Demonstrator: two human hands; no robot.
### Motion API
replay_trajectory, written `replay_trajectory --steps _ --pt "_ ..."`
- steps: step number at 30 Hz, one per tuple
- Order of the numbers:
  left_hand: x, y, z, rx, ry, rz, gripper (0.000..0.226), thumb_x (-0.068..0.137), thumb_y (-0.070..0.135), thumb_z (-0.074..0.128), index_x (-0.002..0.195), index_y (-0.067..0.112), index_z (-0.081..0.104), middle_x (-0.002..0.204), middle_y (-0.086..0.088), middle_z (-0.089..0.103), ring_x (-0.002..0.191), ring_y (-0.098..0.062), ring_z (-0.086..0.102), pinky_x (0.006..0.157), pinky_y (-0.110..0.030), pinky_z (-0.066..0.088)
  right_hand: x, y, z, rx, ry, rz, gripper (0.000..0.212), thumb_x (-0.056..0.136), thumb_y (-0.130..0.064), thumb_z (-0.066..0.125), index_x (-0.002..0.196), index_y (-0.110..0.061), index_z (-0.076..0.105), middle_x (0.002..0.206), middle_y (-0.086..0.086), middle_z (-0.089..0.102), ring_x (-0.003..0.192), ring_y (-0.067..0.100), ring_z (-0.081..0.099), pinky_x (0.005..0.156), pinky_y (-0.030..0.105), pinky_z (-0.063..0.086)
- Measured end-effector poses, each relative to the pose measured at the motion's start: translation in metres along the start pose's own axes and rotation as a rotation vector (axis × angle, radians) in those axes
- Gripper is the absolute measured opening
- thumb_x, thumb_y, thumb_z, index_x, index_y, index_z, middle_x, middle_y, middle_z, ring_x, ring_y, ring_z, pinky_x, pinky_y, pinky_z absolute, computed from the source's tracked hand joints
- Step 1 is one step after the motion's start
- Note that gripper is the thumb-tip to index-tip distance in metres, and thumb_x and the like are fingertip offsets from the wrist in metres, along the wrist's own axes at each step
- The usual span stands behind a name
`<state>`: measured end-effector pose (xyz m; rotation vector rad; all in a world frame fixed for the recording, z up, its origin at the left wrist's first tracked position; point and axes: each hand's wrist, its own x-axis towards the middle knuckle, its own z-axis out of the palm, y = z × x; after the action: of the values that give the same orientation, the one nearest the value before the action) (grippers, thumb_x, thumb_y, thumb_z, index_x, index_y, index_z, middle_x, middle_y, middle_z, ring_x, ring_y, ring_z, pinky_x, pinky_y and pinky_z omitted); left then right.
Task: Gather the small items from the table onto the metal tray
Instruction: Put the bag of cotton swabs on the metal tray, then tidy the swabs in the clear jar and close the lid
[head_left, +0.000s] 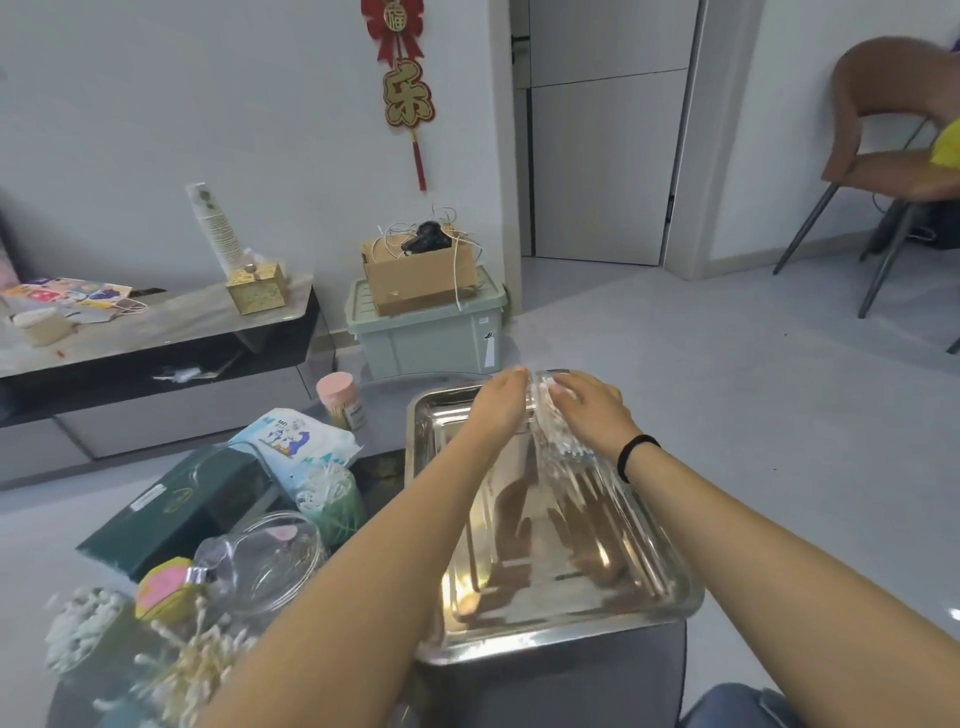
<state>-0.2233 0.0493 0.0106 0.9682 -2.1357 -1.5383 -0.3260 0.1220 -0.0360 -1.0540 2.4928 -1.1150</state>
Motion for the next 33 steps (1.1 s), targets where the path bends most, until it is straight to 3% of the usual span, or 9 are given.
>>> replay_trajectory --steps 4,7,9,11,14,18,21,28,33 --pt "-0.038 0.003 -0.030 0.226 0.072 0.118 0.036 0.097 0.019 0.036 0.124 0.009 0.059 0.117 0.000 0.060 0.109 -0.018 0.053 0.082 -0.023 0.035 -0.037 -0.041 0.001 0.111 -0.021 -0.125 0.040 0.096 -0.033 0.042 0.130 -0.018 0.054 0.140 0.003 0.049 0.135 0.022 0.034 0.113 0.041 0.027" --pt "-0.079 -0.008 -0.062 0.385 0.092 0.123 0.038 0.093 0.014 0.040 0.127 0.013 0.057 0.116 -0.002 0.063 0.094 -0.013 0.054 0.076 -0.021 0.040 -0.077 -0.071 0.013 0.180 -0.087 -0.203 0.036 0.094 -0.032 0.046 0.128 -0.020 0.055 0.134 0.003 0.055 0.127 0.020 0.046 0.105 0.033 0.037" --pt "-0.112 -0.023 -0.084 0.480 0.105 0.104 0.037 0.091 0.015 0.042 0.123 0.016 0.059 0.114 -0.004 0.067 0.091 -0.017 0.059 0.081 -0.026 0.046 -0.105 -0.085 0.025 0.205 -0.160 -0.224 0.038 0.095 -0.032 0.046 0.130 -0.020 0.052 0.135 0.001 0.054 0.124 0.017 0.049 0.097 0.025 0.038" --pt "-0.140 -0.040 -0.102 0.560 0.112 0.069 0.036 0.089 0.017 0.043 0.120 0.018 0.061 0.115 -0.005 0.068 0.102 -0.024 0.062 0.093 -0.035 0.049 -0.130 -0.097 0.037 0.194 -0.225 -0.271 0.039 0.096 -0.030 0.045 0.133 -0.021 0.050 0.138 -0.001 0.051 0.123 0.013 0.049 0.093 0.019 0.034" --pt "-0.170 -0.059 -0.121 0.661 0.149 0.044 0.037 0.090 0.018 0.044 0.122 0.019 0.060 0.122 -0.003 0.066 0.114 -0.024 0.058 0.102 -0.040 0.043 -0.156 -0.106 0.051 0.192 -0.269 -0.298 0.038 0.095 -0.031 0.046 0.132 -0.023 0.050 0.132 -0.005 0.054 0.098 -0.003 0.055 0.079 0.009 0.037" --pt "-0.195 -0.080 -0.144 0.746 0.198 0.074 0.036 0.090 0.019 0.044 0.121 0.021 0.062 0.128 0.000 0.062 0.122 -0.022 0.053 0.109 -0.044 0.033 -0.175 -0.115 0.074 0.243 -0.335 -0.294 0.034 0.093 -0.029 0.050 0.127 -0.026 0.054 0.121 -0.001 0.061 0.111 0.013 0.056 0.088 0.019 0.039" --pt "-0.203 -0.094 -0.161 0.813 0.218 0.081 0.035 0.089 0.021 0.047 0.120 0.025 0.063 0.132 0.003 0.060 0.126 -0.020 0.050 0.108 -0.044 0.034 -0.183 -0.118 0.086 0.203 -0.424 -0.333 0.033 0.093 -0.031 0.051 0.126 -0.029 0.055 0.119 -0.004 0.063 0.104 0.009 0.057 0.085 0.015 0.041" --pt "-0.223 -0.105 -0.183 0.750 0.286 0.206 0.030 0.087 0.033 0.054 0.116 0.035 0.064 0.140 0.014 0.048 0.135 -0.015 0.034 0.106 -0.037 0.019 -0.193 -0.129 0.107 0.204 -0.626 -0.437 0.043 0.088 -0.032 0.059 0.130 -0.033 0.049 0.129 -0.007 0.058 0.117 0.003 0.052 0.102 0.022 0.039" --pt "-0.230 -0.111 -0.196 0.777 0.188 0.075 0.061 0.069 0.055 0.043 0.125 0.033 0.058 0.137 0.003 0.052 0.131 -0.023 0.040 0.108 -0.051 0.031 -0.196 -0.134 0.116 0.188 -0.658 -0.443 0.063 0.080 -0.037 0.067 0.136 -0.034 0.040 0.131 -0.013 0.052 0.115 0.005 0.052 0.099 0.022 0.042"
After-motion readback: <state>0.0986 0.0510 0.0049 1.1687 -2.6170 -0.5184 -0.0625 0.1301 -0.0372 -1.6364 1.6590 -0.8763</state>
